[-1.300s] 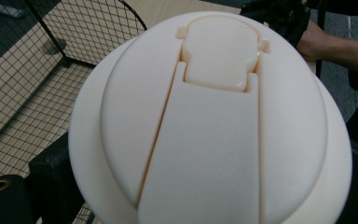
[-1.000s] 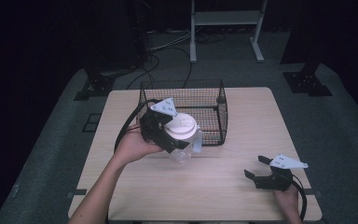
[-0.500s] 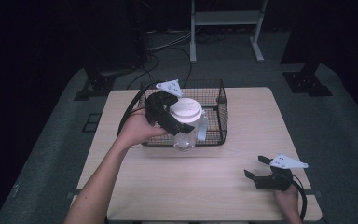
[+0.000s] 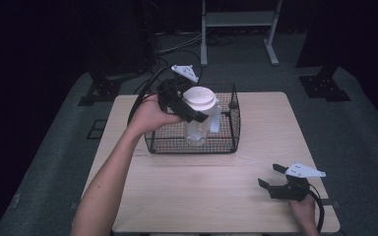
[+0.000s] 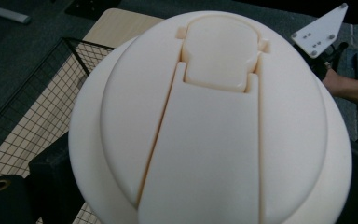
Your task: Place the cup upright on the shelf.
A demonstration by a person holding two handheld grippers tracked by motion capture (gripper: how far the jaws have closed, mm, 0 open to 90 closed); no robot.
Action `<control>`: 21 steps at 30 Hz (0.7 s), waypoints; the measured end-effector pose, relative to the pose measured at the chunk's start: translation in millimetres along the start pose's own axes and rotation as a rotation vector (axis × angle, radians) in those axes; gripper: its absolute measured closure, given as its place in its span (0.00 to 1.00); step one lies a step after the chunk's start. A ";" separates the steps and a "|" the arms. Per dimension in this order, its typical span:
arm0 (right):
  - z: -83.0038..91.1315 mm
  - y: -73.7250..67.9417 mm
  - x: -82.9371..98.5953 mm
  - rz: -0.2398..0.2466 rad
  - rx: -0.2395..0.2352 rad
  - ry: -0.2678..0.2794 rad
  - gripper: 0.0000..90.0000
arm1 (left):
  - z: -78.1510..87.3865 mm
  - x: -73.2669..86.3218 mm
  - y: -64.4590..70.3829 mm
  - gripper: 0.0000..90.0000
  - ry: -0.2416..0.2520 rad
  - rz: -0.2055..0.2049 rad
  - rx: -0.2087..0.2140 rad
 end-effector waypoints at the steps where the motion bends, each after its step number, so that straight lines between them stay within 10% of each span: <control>1: 0.1 0.1 0.0 -0.002 -0.001 0.001 0.14 | -0.8 -1.9 -5.2 0.06 0.000 0.006 -0.001; 21: 1.2 1.4 -0.2 -0.017 -0.008 0.010 0.14 | -15.7 -8.8 -55.4 0.06 -0.037 0.101 -0.067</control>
Point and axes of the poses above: each handheld gripper's, and its own axes: z roughly backward along the jaws, x roughly out of its underside, y roughly to its right, the point moved 2 cm from there along -z, roughly forward along the jaws, and after that the axes turned 7 degrees about x, right-handed, at the moved point
